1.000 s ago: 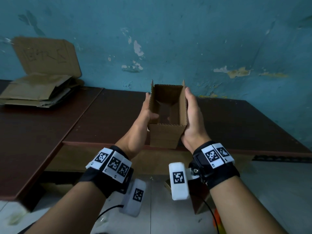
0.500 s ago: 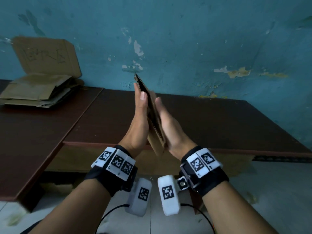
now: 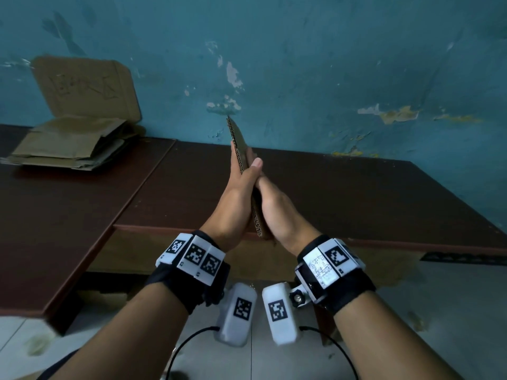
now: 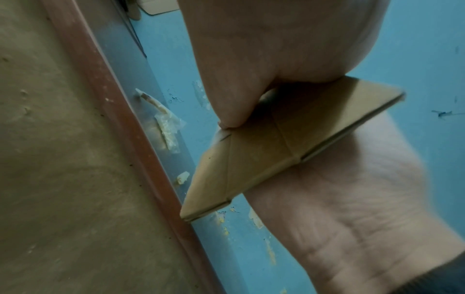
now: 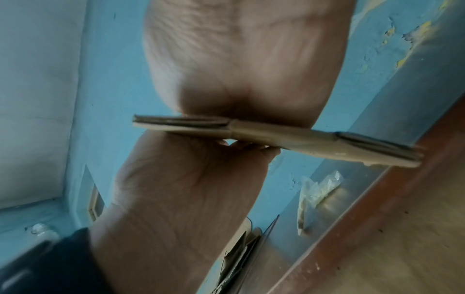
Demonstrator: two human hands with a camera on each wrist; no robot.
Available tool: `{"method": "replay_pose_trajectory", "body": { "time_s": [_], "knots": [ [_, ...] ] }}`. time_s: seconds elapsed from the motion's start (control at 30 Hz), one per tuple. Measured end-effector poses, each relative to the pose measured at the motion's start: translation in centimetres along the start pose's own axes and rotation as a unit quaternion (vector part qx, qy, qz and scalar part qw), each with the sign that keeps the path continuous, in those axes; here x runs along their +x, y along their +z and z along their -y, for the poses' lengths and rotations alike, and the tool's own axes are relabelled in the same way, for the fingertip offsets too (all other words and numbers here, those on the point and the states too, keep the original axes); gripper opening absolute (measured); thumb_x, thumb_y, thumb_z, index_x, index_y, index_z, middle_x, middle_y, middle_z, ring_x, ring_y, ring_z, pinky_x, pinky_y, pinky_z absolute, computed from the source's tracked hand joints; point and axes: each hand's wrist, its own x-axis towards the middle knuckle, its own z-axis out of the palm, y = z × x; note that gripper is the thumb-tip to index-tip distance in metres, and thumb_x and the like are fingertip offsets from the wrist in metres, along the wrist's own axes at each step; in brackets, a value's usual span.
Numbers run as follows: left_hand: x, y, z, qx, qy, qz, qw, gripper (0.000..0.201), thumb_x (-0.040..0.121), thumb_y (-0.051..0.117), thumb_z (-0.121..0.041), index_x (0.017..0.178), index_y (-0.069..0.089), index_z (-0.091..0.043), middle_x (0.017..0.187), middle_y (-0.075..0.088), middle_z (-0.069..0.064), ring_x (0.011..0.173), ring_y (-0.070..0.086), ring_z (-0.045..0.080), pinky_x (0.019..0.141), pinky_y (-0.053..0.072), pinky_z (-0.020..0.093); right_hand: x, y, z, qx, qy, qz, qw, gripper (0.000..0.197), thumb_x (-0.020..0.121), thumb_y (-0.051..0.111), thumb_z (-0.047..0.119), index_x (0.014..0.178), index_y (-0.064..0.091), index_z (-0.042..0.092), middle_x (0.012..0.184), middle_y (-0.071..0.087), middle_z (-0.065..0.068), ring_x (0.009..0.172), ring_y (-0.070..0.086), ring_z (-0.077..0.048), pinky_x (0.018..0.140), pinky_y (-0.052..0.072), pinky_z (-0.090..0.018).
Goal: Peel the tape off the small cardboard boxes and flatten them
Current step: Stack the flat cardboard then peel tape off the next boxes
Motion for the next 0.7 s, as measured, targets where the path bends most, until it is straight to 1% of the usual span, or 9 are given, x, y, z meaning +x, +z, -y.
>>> {"method": "replay_pose_trajectory", "body": {
  "time_s": [0.03,0.1,0.2,0.3,0.4,0.5,0.57,0.63,0.7],
  "knots": [
    [0.0,-0.2,0.0,0.001,0.000,-0.008,1.000,0.076,0.101,0.052,-0.045,0.171,0.025,-0.035,0.171,0.041,-0.005,0.157,0.040,0.011,0.132,0.030,0.044,0.2,0.2,0.2,-0.031,-0.011,-0.005,0.999,0.069,0.111,0.028,0.062,0.175,0.027,0.034,0.181,0.029,0.006,0.167,0.023,-0.007,0.139,0.020,-0.044],
    [0.0,-0.5,-0.3,-0.002,-0.006,-0.026,1.000,0.061,0.107,0.049,-0.035,0.166,0.038,-0.029,0.163,0.053,-0.003,0.152,0.049,0.013,0.131,0.034,0.045,0.8,0.2,0.4,-0.098,-0.044,-0.014,0.994,0.076,0.104,0.027,0.054,0.177,0.014,0.034,0.185,0.009,0.010,0.170,0.002,-0.005,0.141,0.006,-0.047],
    [-0.3,-1.1,-1.1,-0.021,-0.025,-0.040,0.999,0.044,0.116,0.041,-0.020,0.159,0.050,-0.020,0.152,0.065,0.002,0.142,0.061,0.019,0.125,0.043,0.044,0.8,0.1,1.5,-0.158,-0.059,-0.038,0.985,0.074,0.105,0.027,0.038,0.176,0.008,0.034,0.185,-0.001,0.010,0.169,-0.012,-0.006,0.139,-0.007,-0.051],
    [-0.8,-2.3,-2.5,0.011,-0.033,-0.037,0.999,0.038,0.117,0.041,-0.017,0.150,0.060,-0.015,0.137,0.075,0.005,0.124,0.073,0.017,0.105,0.059,0.032,0.9,0.4,2.0,-0.215,-0.041,-0.060,0.974,0.065,0.119,0.036,0.035,0.175,0.005,0.040,0.185,-0.008,0.005,0.169,-0.019,-0.011,0.136,-0.014,-0.055],
    [-0.9,-4.5,-3.8,0.046,-0.033,-0.051,0.997,0.035,0.117,0.043,-0.016,0.143,0.065,-0.008,0.124,0.079,0.008,0.105,0.079,0.014,0.084,0.064,0.024,1.0,1.0,2.4,-0.225,0.006,-0.092,0.970,0.076,0.116,0.049,0.041,0.176,0.002,0.039,0.186,-0.007,-0.004,0.171,-0.013,-0.023,0.138,-0.004,-0.053],
    [-1.3,-7.0,-5.2,0.054,-0.042,-0.062,0.996,0.032,0.116,0.045,-0.017,0.137,0.066,-0.006,0.112,0.081,0.007,0.092,0.081,0.013,0.073,0.063,0.023,1.4,1.5,2.8,-0.191,0.022,-0.121,0.974,0.081,0.113,0.059,0.033,0.177,0.010,0.028,0.183,0.017,-0.006,0.169,0.017,-0.024,0.131,0.020,-0.035],
    [-1.5,-8.7,-6.1,0.055,-0.046,-0.067,0.995,0.031,0.116,0.047,-0.018,0.136,0.067,-0.005,0.109,0.082,0.007,0.089,0.081,0.014,0.071,0.063,0.024,1.9,2.3,3.2,-0.160,0.027,-0.127,0.978,0.080,0.110,0.065,0.030,0.176,0.018,0.025,0.177,0.030,-0.006,0.164,0.030,-0.022,0.124,0.028,-0.031],
    [-1.6,-10.5,-7.1,0.056,-0.049,-0.066,0.995,0.031,0.116,0.049,-0.020,0.136,0.066,-0.005,0.113,0.081,0.011,0.092,0.081,0.016,0.071,0.064,0.025,2.7,3.6,3.6,-0.126,0.032,-0.133,0.983,0.082,0.104,0.073,0.032,0.172,0.027,0.026,0.171,0.041,-0.008,0.158,0.042,-0.024,0.128,0.038,-0.042],
    [-1.5,-12.2,-8.1,0.064,-0.054,-0.065,0.994,0.029,0.115,0.051,-0.024,0.133,0.068,-0.007,0.109,0.083,0.009,0.092,0.082,0.018,0.070,0.064,0.027,3.8,5.1,3.9,-0.097,0.029,-0.149,0.984,0.090,0.090,0.081,0.041,0.166,0.036,0.029,0.161,0.054,-0.009,0.149,0.054,-0.026,0.121,0.050,-0.052]
  ]
}}
